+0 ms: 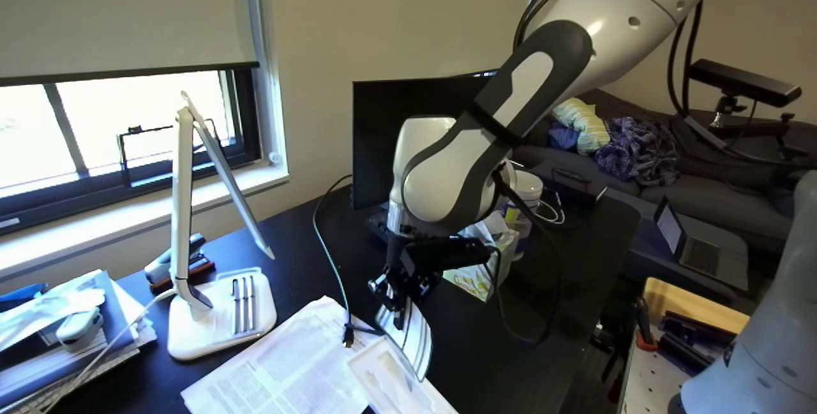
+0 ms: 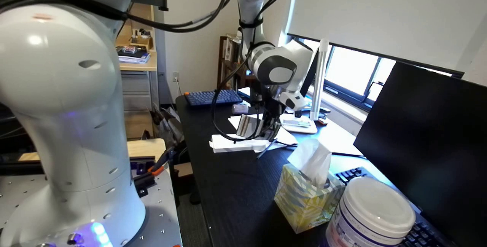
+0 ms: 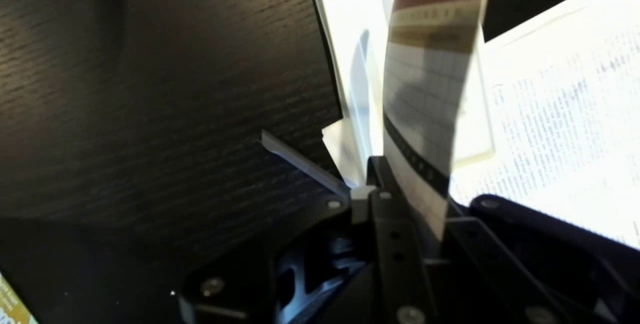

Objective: Move the striped paper to the left side of the desk

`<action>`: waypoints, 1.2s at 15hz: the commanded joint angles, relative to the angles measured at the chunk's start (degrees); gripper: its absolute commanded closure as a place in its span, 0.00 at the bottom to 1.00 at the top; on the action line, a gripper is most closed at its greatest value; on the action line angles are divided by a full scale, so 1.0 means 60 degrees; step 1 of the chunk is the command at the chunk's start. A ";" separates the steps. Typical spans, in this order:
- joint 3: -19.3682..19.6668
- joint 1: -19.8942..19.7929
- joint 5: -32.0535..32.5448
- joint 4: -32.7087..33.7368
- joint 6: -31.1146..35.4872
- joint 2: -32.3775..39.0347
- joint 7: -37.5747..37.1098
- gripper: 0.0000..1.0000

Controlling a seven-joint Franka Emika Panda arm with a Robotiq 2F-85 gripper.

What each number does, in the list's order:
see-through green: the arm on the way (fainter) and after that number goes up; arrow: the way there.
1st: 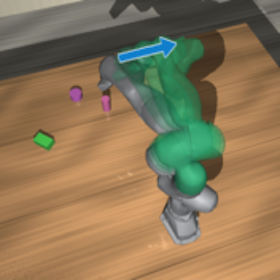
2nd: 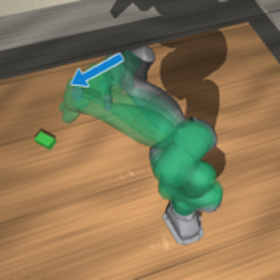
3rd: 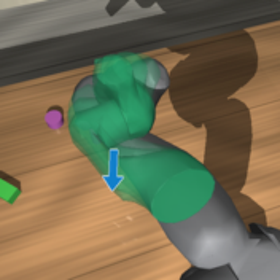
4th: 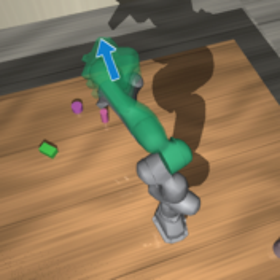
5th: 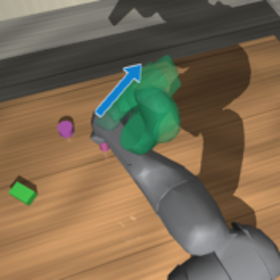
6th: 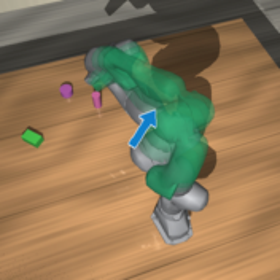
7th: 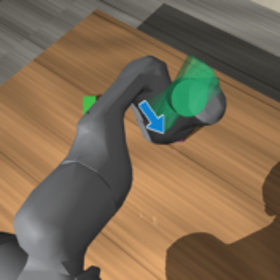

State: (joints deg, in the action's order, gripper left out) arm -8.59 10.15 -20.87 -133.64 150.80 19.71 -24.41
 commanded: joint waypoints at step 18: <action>-0.0231 0.1609 0.0986 0.3458 -0.0900 0.1458 -0.0631 0.98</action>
State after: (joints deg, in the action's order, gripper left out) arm -10.03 19.77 -14.94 -112.92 145.49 28.51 -28.21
